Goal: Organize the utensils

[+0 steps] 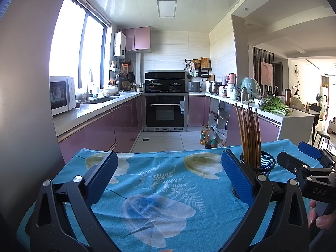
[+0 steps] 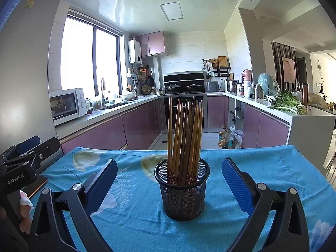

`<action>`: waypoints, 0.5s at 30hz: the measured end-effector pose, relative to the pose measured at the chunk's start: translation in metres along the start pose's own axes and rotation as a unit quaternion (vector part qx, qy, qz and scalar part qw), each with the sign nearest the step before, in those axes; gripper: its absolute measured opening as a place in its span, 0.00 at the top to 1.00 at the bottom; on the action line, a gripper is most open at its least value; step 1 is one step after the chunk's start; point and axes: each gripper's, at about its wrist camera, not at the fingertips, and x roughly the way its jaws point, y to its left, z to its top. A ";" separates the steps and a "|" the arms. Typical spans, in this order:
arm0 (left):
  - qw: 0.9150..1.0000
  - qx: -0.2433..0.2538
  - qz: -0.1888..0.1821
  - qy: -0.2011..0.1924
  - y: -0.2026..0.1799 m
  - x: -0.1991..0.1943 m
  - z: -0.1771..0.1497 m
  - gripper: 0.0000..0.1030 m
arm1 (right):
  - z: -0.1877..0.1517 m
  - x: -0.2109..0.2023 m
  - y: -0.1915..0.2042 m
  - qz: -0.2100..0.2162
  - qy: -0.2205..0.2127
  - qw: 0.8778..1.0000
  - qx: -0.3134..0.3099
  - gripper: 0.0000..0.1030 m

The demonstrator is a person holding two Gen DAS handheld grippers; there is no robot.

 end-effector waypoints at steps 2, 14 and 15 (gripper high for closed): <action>1.000 0.000 0.000 0.000 0.000 0.000 0.000 0.06 | -0.001 0.000 0.000 -0.001 0.001 1.000 0.000 0.07; 1.000 0.000 0.001 0.000 -0.001 0.000 0.000 0.06 | -0.002 0.000 -0.002 -0.001 0.002 1.000 0.002 0.07; 1.000 0.000 0.000 0.000 0.000 0.000 0.000 0.06 | -0.002 0.000 -0.002 -0.001 0.002 1.000 0.002 0.07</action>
